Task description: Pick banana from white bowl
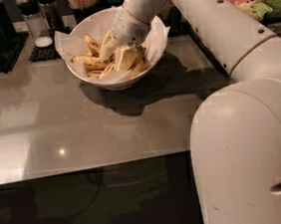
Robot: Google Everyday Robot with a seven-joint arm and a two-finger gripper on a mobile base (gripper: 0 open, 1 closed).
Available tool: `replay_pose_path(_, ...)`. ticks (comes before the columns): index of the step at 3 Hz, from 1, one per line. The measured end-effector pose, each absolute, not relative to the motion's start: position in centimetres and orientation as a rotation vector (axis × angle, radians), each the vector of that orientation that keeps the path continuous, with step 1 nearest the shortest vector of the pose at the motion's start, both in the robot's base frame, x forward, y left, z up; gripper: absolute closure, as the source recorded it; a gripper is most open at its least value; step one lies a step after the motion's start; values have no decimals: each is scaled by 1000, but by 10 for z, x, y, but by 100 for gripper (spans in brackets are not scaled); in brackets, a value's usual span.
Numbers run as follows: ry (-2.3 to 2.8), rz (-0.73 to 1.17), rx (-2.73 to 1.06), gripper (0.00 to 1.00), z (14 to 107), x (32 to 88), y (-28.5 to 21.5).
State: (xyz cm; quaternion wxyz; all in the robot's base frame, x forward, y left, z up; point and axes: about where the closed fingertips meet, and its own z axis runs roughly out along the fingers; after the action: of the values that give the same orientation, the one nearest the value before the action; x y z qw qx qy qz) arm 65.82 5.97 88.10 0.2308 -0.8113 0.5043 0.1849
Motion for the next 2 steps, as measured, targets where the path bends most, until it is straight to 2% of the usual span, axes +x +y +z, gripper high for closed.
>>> replay_pose_path(1, 1397, 508, -2251, 49, 874, 657, 60)
replay_pose_path(2, 1397, 508, -2250, 68, 876, 657, 59)
